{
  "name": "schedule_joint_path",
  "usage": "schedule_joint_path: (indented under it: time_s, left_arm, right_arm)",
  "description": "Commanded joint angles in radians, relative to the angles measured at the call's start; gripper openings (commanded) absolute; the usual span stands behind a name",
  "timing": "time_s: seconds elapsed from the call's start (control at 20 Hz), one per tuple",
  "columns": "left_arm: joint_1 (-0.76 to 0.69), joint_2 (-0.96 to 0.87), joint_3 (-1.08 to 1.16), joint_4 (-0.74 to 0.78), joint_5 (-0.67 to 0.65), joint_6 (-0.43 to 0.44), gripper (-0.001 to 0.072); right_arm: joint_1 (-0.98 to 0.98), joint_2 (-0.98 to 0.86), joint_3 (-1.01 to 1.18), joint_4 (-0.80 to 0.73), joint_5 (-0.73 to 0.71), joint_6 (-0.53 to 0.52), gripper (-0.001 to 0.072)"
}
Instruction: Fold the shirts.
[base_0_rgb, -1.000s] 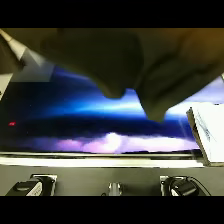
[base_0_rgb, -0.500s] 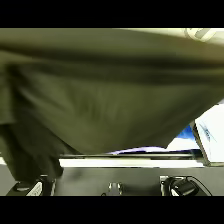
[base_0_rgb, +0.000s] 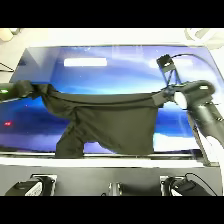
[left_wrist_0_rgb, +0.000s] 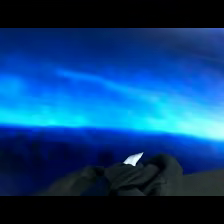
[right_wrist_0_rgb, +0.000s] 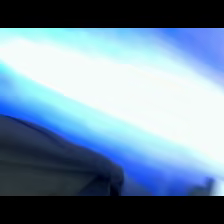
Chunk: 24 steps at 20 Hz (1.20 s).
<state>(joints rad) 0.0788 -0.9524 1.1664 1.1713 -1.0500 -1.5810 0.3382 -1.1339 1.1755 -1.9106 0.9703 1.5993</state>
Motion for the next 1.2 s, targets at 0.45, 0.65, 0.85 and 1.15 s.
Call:
schedule_joint_path:
  time_s: [0.45, 0.65, 0.85, 1.15]
  left_arm:
    - [-0.04, -0.352, 0.004, 0.044, 0.129, 0.016, 0.072]
    - [0.1, -0.346, 0.145, 0.291, -0.212, 0.014, 0.0387]
    - [0.146, -0.323, -0.076, 0.156, -0.277, 0.103, 0.0403]
    - [0.087, -0.335, -0.345, 0.076, -0.143, 0.206, 0.0542]
  right_arm:
    - [-0.107, -0.248, 0.044, 0.464, -0.23, -0.053, 0.0554]
    - [-0.403, -0.206, 0.159, 0.626, 0.217, -0.471, 0.0662]
    - [-0.567, -0.216, 0.052, 0.658, 0.512, -0.613, 0.0537]
    - [-0.564, -0.216, -0.19, 0.811, 0.447, -0.672, 0.0602]
